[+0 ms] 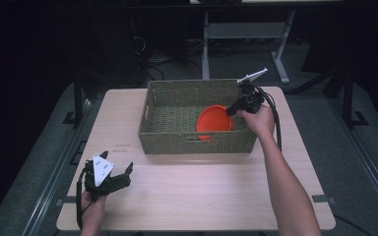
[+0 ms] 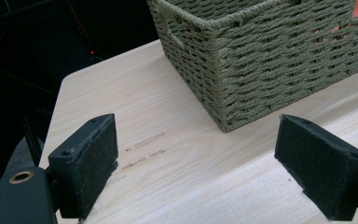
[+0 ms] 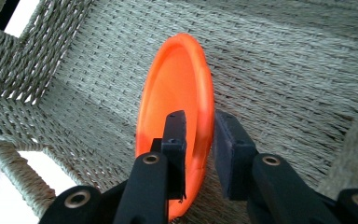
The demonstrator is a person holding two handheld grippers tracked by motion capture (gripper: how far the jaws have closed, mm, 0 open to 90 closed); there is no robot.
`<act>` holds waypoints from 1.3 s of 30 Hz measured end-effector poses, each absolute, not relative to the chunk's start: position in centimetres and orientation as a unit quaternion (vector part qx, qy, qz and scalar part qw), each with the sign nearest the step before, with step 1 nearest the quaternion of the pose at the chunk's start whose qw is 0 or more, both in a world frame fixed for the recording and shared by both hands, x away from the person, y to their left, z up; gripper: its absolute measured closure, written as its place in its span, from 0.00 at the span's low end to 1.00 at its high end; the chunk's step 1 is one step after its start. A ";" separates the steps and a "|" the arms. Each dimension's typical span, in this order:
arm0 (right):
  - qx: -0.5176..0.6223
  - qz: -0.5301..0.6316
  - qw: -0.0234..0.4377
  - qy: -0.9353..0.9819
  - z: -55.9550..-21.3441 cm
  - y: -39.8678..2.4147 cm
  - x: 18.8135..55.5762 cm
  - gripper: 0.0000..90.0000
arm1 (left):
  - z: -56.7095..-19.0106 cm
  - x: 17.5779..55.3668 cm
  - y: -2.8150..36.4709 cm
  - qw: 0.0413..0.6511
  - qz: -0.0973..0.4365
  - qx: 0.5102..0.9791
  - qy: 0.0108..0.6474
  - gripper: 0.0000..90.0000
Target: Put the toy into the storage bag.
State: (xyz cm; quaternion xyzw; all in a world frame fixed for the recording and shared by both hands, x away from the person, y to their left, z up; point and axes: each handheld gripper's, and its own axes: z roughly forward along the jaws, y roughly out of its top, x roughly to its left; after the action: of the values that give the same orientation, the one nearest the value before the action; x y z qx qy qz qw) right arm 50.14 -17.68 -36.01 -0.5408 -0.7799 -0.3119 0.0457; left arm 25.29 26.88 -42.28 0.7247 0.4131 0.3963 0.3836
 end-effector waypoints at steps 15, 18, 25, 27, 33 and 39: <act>-0.523 -0.355 0.058 -0.773 -35.1 -18.4 49.2 0.74 | -42.3 25.3 26.8 0.384 0.395 0.727 0.411 0.14; -0.520 -0.363 0.063 -0.770 -35.1 -18.7 49.0 0.70 | -42.3 25.2 26.9 0.384 0.396 0.725 0.411 0.14; -0.510 -0.378 0.063 -0.770 -34.2 -19.3 48.1 0.59 | -42.3 25.1 26.9 0.385 0.397 0.724 0.413 0.14; -0.506 -0.384 0.063 -0.770 -33.8 -19.5 47.8 0.56 | -42.3 25.2 26.8 0.385 0.395 0.725 0.412 0.14; -0.496 -0.397 0.072 -0.769 -33.3 -20.3 47.1 0.50 | -42.4 25.2 26.9 0.383 0.395 0.727 0.411 0.14; -0.489 -0.408 0.072 -0.767 -32.9 -21.2 46.3 0.45 | -42.4 25.2 26.9 0.384 0.396 0.724 0.414 0.14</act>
State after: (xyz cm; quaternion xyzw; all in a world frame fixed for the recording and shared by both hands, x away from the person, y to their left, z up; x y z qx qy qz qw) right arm 46.29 -21.17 -32.90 -0.4889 -0.7675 -0.4084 0.0717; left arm 25.24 26.95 -42.37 0.7242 0.4138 0.3958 0.3843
